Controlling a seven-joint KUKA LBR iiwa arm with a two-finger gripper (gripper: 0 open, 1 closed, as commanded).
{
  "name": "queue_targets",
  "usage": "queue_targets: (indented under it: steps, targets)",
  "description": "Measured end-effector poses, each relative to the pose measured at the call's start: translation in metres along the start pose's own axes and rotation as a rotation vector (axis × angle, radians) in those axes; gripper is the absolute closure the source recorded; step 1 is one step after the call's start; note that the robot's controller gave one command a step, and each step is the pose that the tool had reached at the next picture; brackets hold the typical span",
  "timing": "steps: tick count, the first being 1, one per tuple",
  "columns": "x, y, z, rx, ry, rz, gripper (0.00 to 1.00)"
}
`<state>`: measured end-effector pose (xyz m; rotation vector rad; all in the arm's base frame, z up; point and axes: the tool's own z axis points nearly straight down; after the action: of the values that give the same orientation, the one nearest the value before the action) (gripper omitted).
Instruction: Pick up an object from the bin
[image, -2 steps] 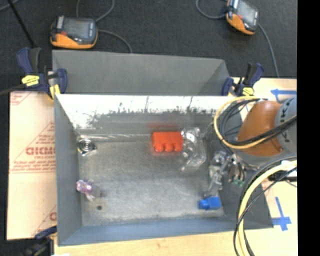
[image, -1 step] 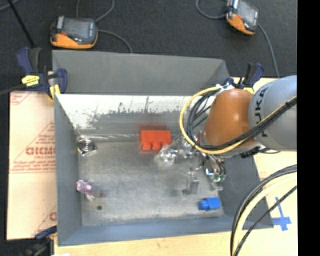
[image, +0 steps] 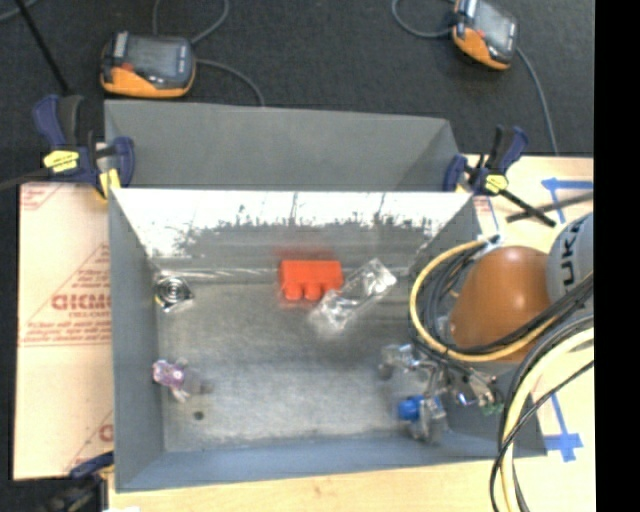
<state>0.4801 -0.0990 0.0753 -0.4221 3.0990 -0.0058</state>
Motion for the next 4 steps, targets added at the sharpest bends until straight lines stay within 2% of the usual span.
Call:
queue_targets:
  steps: [1, 2, 3, 4]
  targets:
    - [0.001, 0.002, 0.001, -0.003, 0.007, -0.002, 1.0]
    - [0.004, -0.042, -0.012, -0.007, 0.009, 0.021, 1.0]
    - [-0.006, -0.047, -0.07, 0.0, 0.006, 0.021, 1.0]
    - [-0.004, -0.046, -0.067, -0.005, 0.01, 0.023, 0.0]
